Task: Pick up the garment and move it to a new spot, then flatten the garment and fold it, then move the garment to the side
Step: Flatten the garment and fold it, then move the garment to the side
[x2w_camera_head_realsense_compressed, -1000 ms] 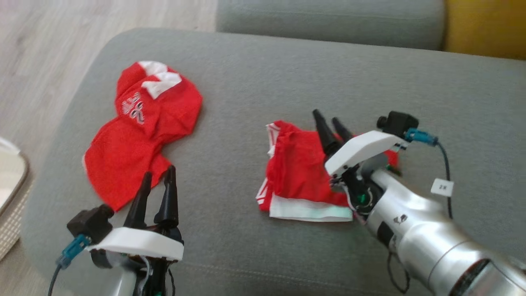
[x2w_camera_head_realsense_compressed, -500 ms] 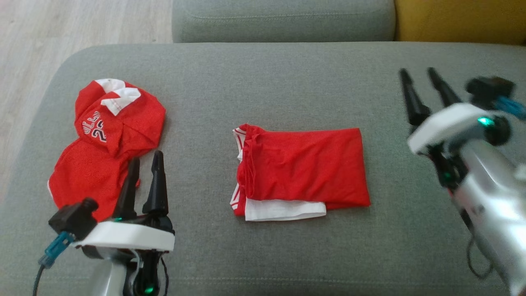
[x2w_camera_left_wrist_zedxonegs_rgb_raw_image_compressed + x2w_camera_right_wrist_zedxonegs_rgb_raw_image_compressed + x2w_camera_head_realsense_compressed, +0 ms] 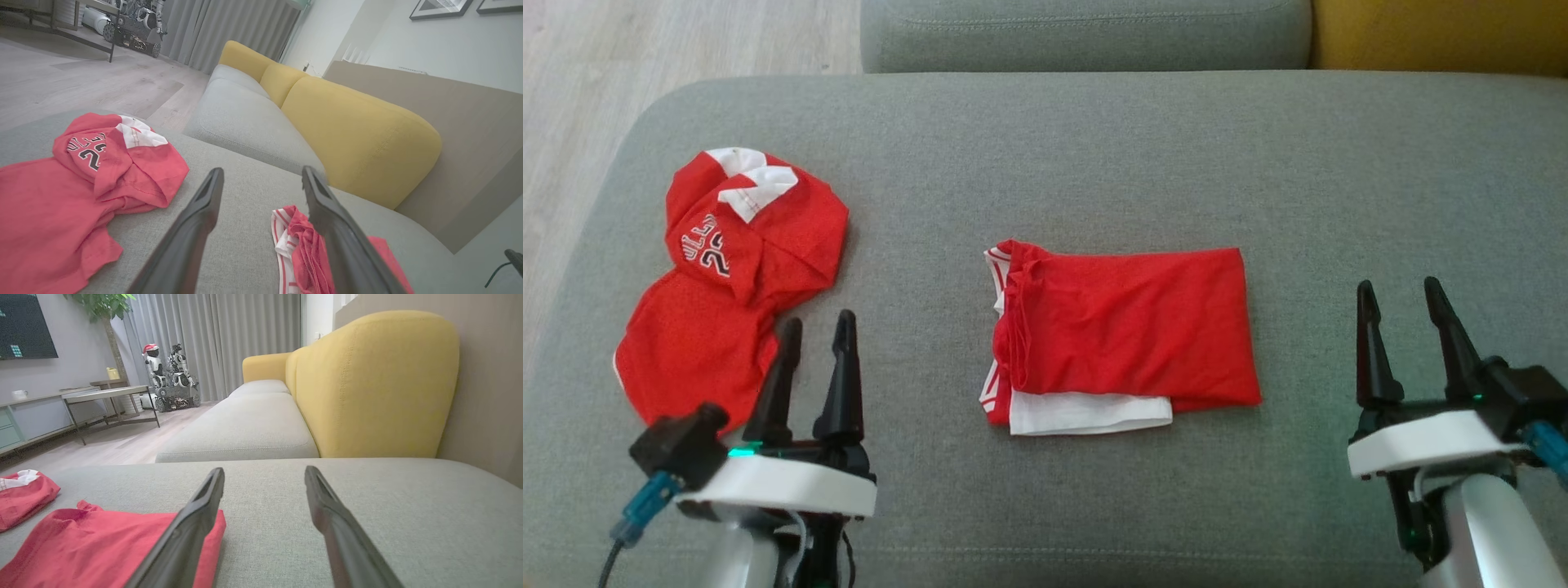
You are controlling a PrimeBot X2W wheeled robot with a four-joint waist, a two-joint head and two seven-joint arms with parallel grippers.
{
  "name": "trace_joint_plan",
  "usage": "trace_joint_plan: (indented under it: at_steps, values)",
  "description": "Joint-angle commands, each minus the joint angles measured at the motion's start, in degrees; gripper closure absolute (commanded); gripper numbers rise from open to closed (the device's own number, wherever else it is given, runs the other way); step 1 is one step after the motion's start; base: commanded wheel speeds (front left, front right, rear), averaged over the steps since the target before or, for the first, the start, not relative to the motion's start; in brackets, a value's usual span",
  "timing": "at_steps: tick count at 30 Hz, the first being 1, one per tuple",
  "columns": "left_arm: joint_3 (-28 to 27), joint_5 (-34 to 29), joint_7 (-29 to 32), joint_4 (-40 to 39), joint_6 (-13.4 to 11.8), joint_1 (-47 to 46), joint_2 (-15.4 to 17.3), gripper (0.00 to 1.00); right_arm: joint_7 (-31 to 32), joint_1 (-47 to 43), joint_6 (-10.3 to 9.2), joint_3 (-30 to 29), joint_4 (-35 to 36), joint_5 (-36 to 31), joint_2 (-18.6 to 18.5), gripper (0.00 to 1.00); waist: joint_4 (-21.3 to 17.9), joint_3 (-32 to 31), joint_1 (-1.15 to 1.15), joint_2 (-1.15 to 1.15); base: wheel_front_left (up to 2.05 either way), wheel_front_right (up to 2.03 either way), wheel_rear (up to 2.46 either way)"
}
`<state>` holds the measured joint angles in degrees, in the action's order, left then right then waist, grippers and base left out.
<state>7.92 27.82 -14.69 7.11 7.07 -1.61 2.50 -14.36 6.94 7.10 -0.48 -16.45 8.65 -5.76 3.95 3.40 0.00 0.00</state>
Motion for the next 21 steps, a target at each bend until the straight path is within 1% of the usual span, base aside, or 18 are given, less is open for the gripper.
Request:
trace_joint_plan:
  at_steps: [1,5,12,17,21]
  values:
    - [-1.63,-0.36,-0.30,-2.17,0.27,-1.58,0.38,0.00,-0.63,1.54,0.39,0.84,2.36,-0.56,-0.34,0.00,0.02,0.04,0.00,0.00,0.00,0.00,0.00]
    - [-1.16,-1.16,-0.30,-1.91,0.33,-1.11,0.38,0.00,-0.63,-0.31,0.39,-0.12,4.34,-2.56,1.20,0.00,0.14,0.21,0.00,0.00,0.00,0.00,0.00]
    - [-0.71,-1.07,-0.30,-1.86,0.38,-1.41,0.38,0.00,-0.60,-0.99,0.39,-0.34,4.28,-3.40,2.18,0.00,0.67,0.74,0.00,0.00,0.00,0.00,0.00]
    - [0.46,-0.38,-0.30,-1.92,0.40,-3.14,0.38,0.00,1.07,0.36,0.39,0.36,2.80,-2.88,2.44,0.00,2.31,3.46,0.00,0.00,0.00,0.00,0.00]
    - [1.10,0.00,-0.30,-1.77,0.40,-4.36,0.38,0.00,3.29,3.05,0.39,1.68,0.45,-1.21,2.68,0.00,3.44,6.16,0.00,0.00,0.00,0.00,0.00]
